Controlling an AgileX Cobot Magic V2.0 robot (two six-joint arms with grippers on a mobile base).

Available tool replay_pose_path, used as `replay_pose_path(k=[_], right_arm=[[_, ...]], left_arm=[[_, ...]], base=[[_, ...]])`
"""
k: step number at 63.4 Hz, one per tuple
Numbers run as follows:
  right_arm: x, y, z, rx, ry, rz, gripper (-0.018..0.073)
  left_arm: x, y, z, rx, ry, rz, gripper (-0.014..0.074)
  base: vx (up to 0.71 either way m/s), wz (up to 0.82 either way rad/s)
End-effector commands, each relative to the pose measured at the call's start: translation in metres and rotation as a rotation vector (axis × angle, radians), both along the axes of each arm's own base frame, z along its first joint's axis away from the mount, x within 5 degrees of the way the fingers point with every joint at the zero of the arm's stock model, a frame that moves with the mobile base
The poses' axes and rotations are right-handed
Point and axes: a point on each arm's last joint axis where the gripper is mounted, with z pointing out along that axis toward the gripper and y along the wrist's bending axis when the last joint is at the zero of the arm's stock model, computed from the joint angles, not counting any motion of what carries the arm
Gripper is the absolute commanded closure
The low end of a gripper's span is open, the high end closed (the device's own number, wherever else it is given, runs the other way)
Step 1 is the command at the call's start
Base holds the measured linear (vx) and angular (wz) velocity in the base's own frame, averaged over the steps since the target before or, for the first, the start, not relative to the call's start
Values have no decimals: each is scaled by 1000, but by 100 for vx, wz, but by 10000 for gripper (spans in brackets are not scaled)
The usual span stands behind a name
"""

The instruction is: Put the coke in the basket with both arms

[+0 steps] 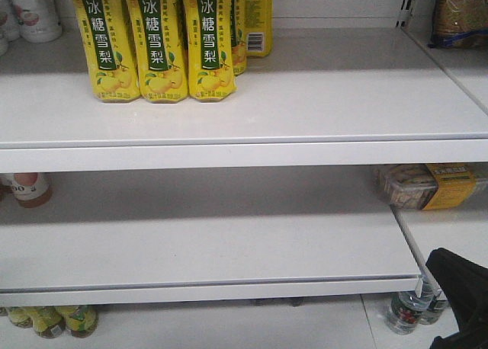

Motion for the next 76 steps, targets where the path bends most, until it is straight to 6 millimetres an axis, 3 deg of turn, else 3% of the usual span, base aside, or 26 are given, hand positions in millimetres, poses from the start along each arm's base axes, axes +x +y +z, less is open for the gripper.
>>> replay_pose_path(k=[1, 5, 14, 20, 37, 53, 76], right_arm=[[2, 0, 13, -35, -91, 6, 564], [3, -3, 11, -5, -93, -25, 564], [2, -16, -12, 129, 1, -159, 564], [-4, -20, -22, 127, 10, -182, 564], [-22, -32, -15, 38, -151, -259, 564], [-36, -37, -42, 63, -177, -322, 564], [-40, -40, -43, 35, -194, -364, 564]], left_arm=[[0, 0, 12, 96, -160, -3, 603], [0, 0, 12, 96, -160, -3, 603], [0, 0, 12, 96, -160, -3, 603], [0, 0, 12, 96, -160, -3, 603], [0, 0, 12, 96, -160, -3, 603], [0, 0, 12, 96, -160, -3, 603], [0, 0, 14, 96, -167, -3, 603]], base=[[0, 0], [0, 0], [0, 0], [0, 0], [0, 0], [0, 0], [0, 0]])
